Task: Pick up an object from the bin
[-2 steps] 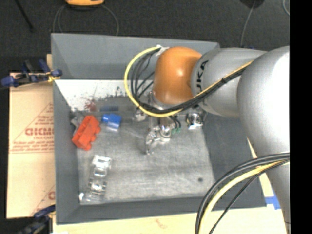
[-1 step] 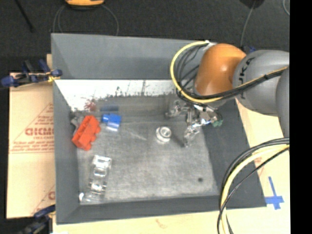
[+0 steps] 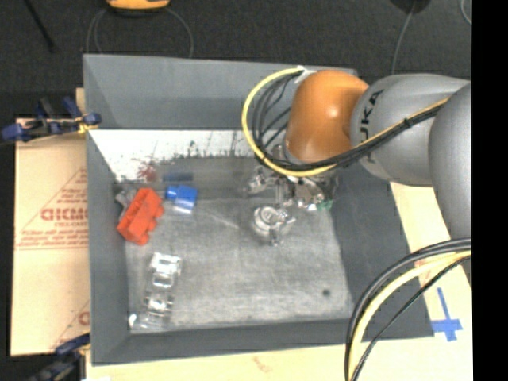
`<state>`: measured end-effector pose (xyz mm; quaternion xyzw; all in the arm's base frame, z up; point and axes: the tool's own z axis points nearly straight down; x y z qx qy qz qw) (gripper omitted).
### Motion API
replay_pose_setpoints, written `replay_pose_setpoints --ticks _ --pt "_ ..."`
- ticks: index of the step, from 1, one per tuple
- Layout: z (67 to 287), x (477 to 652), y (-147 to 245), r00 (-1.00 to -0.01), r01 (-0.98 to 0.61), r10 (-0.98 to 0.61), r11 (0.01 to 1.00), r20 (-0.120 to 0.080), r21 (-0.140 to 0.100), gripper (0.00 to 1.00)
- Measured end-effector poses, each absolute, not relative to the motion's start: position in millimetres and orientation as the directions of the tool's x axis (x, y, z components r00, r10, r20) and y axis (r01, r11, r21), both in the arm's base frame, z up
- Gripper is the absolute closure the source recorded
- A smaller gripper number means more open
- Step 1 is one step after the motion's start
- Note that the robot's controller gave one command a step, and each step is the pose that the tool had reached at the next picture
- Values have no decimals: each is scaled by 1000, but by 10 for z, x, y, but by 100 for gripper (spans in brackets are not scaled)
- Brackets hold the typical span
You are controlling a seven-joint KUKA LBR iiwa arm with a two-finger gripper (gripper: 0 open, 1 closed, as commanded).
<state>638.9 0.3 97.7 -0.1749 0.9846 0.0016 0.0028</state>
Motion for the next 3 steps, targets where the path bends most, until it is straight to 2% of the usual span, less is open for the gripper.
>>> replay_pose_setpoints --ticks 1,2,3 --pt "757 6451 -237 -816 -577 -577 816 -8 -4 0" --pt "787 6474 -227 -819 -574 -574 819 -16 -5 100" --pt "2289 6512 -228 -701 -713 -713 701 -9 -10 100"
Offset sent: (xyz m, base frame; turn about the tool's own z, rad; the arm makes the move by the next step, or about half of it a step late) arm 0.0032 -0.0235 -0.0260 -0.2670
